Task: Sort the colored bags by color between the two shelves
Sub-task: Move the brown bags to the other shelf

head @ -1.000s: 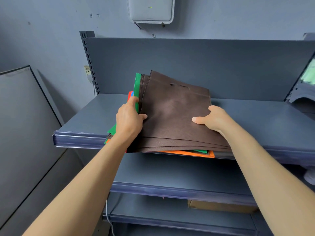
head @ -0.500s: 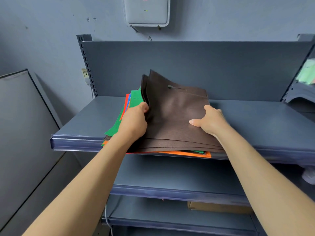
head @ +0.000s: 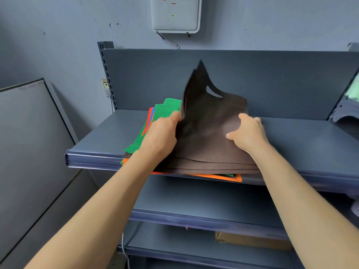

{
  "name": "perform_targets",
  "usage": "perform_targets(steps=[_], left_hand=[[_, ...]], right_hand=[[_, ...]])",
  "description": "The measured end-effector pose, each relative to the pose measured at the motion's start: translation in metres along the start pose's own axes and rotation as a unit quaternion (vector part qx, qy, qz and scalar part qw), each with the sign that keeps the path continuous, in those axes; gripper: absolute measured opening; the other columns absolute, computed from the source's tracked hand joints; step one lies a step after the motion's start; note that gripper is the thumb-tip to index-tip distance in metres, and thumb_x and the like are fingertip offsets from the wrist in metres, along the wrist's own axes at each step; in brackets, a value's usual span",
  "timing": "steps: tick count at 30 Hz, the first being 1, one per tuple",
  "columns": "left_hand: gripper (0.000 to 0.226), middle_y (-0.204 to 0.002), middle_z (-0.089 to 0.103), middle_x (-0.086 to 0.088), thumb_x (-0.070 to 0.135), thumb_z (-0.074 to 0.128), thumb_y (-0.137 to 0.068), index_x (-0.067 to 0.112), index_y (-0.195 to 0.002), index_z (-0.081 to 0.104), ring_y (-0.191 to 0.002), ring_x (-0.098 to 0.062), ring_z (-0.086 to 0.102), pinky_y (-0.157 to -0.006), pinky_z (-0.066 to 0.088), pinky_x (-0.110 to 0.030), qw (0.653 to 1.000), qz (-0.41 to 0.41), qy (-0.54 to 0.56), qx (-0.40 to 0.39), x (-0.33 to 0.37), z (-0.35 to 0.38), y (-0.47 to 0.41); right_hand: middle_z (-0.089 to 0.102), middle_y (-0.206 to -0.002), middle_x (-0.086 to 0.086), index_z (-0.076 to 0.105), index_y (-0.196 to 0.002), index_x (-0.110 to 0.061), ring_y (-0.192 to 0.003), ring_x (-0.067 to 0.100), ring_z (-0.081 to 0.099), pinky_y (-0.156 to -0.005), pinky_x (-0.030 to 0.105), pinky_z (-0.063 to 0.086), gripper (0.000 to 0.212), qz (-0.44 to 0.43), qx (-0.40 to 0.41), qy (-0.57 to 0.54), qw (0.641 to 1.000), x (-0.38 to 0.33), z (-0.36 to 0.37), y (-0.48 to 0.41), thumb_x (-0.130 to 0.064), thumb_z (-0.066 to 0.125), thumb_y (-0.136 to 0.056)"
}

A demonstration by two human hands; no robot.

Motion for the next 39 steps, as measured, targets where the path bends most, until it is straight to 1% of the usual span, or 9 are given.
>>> perform_targets(steps=[3, 7, 11, 13, 18, 22, 29, 34, 39], left_hand=[[0.062, -0.085, 0.046, -0.008, -0.016, 0.036, -0.075, 0.019, -0.127, 0.037, -0.075, -0.029, 0.043, -0.064, 0.034, -0.033, 0.999, -0.005, 0.037, 0.030, 0.006, -0.015, -0.001], [0.058, -0.119, 0.042, -0.012, -0.015, 0.040, -0.076, 0.013, -0.124, 0.056, -0.106, -0.032, 0.049, -0.092, 0.043, -0.038, 0.999, 0.007, 0.046, 0.006, 0.009, -0.019, -0.004], [0.057, -0.133, 0.032, -0.010, -0.013, 0.039, -0.081, 0.008, -0.133, 0.047, -0.103, -0.038, 0.053, -0.093, 0.045, -0.041, 0.998, -0.011, 0.047, 0.046, 0.017, -0.040, 0.005], [0.058, -0.143, 0.021, -0.009, -0.010, 0.039, -0.085, 0.011, -0.139, 0.037, -0.105, -0.038, 0.054, -0.093, 0.044, -0.040, 0.998, -0.027, 0.032, 0.057, 0.020, -0.053, 0.012], [0.057, -0.147, 0.019, -0.005, -0.008, 0.040, -0.088, 0.013, -0.140, 0.037, -0.103, -0.033, 0.056, -0.093, 0.043, -0.036, 0.983, -0.112, 0.030, 0.142, 0.006, -0.097, 0.034], [0.059, -0.147, 0.020, -0.004, -0.009, 0.039, -0.086, 0.012, -0.141, 0.036, -0.106, -0.032, 0.054, -0.090, 0.040, -0.032, 0.967, -0.185, -0.009, 0.177, -0.015, -0.127, 0.068], [0.057, -0.144, 0.023, -0.004, -0.009, 0.040, -0.085, 0.008, -0.139, 0.039, -0.107, -0.031, 0.053, -0.090, 0.039, -0.030, 0.934, -0.265, -0.061, 0.230, -0.068, -0.194, 0.168], [0.055, -0.146, 0.023, -0.006, -0.009, 0.042, -0.085, 0.007, -0.138, 0.040, -0.115, -0.031, 0.051, -0.099, 0.038, -0.032, 0.903, -0.329, -0.102, 0.255, -0.105, -0.253, 0.274], [0.054, -0.149, 0.022, -0.004, -0.005, 0.044, -0.087, 0.008, -0.139, 0.040, -0.120, -0.031, 0.049, -0.104, 0.035, -0.032, 0.859, -0.398, -0.153, 0.284, -0.134, -0.325, 0.400]], right_hand=[[0.040, -0.136, 0.016, 0.042, -0.134, -0.011, -0.117, 0.033, 0.046, -0.080, 0.032, 0.038, 0.050, -0.015, 0.041, -0.043, 0.998, -0.004, -0.014, -0.006, -0.008, 0.059, -0.087], [0.044, -0.142, 0.005, 0.043, -0.140, -0.017, -0.124, 0.024, 0.045, -0.087, 0.029, 0.041, 0.055, -0.047, 0.058, -0.130, 0.989, -0.012, -0.027, -0.007, -0.001, 0.053, -0.088], [0.054, -0.133, 0.002, 0.058, -0.128, -0.017, -0.097, 0.019, 0.058, -0.073, 0.023, 0.040, 0.046, -0.039, 0.020, -0.240, 0.970, -0.011, -0.030, -0.003, -0.004, 0.059, -0.084], [0.058, -0.128, 0.003, 0.062, -0.124, -0.016, -0.097, 0.018, 0.058, -0.075, 0.022, 0.041, 0.042, -0.066, 0.027, -0.255, 0.964, -0.018, -0.039, 0.001, -0.003, 0.060, -0.083], [0.042, -0.144, 0.008, 0.041, -0.141, -0.019, -0.129, 0.023, 0.042, -0.103, 0.028, 0.032, 0.056, -0.233, -0.026, -0.173, 0.957, -0.073, -0.051, 0.028, -0.010, 0.055, -0.088], [0.030, -0.146, 0.018, 0.030, -0.144, -0.014, -0.134, 0.035, 0.032, -0.101, 0.031, 0.031, 0.057, -0.321, -0.065, -0.091, 0.941, -0.129, -0.032, 0.073, -0.003, 0.045, -0.090], [0.032, -0.141, 0.021, 0.040, -0.138, -0.011, -0.123, 0.041, 0.042, -0.100, 0.038, 0.037, 0.054, -0.416, -0.124, -0.069, 0.898, -0.203, 0.010, 0.174, 0.003, 0.041, -0.086], [0.044, -0.125, 0.014, 0.054, -0.130, -0.015, -0.108, 0.035, 0.053, -0.096, 0.035, 0.042, 0.052, -0.479, -0.158, -0.122, 0.855, -0.265, 0.037, 0.270, 0.005, 0.043, -0.083], [0.048, -0.121, 0.012, 0.058, -0.126, -0.015, -0.109, 0.030, 0.052, -0.095, 0.027, 0.038, 0.048, -0.539, -0.196, -0.175, 0.800, -0.322, 0.054, 0.397, 0.003, 0.045, -0.083]])
Point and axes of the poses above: each hand's wrist, its own y-axis away from the middle knuckle, its own z-axis out of the palm, x = y × z, the point moved 6 cm from there along -y, towards the middle knuckle
